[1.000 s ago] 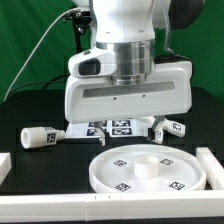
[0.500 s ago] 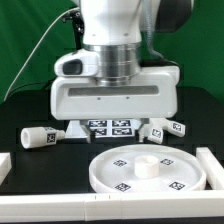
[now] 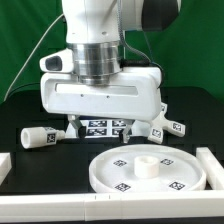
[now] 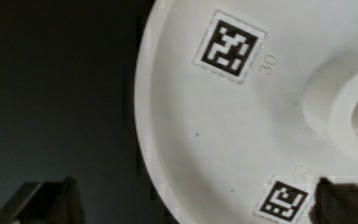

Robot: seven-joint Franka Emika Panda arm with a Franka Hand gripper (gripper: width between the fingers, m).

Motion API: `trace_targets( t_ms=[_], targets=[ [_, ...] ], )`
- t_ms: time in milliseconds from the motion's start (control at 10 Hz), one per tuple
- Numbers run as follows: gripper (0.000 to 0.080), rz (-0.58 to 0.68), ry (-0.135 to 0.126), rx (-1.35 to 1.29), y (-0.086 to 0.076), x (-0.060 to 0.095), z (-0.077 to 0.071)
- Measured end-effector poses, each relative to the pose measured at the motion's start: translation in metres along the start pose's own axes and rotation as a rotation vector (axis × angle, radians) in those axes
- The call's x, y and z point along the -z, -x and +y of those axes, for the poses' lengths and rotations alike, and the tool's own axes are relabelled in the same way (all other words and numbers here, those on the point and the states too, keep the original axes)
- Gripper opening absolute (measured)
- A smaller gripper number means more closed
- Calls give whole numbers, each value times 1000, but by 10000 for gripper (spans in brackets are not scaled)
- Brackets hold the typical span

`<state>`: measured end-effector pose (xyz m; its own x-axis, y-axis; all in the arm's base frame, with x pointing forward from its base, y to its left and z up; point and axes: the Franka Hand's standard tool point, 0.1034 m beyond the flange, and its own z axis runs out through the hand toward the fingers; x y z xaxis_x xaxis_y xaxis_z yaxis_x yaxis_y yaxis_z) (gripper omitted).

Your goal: Assemble round table

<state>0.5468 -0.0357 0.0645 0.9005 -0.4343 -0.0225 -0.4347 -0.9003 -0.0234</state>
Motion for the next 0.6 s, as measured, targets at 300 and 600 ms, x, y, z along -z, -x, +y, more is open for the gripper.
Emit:
trace_targets(
  t_ms=[300,600],
  targets=[
    [648,-48,-33,-210,-5,11,48],
    [648,-73,-48,-398,-10,16,78]
  ],
)
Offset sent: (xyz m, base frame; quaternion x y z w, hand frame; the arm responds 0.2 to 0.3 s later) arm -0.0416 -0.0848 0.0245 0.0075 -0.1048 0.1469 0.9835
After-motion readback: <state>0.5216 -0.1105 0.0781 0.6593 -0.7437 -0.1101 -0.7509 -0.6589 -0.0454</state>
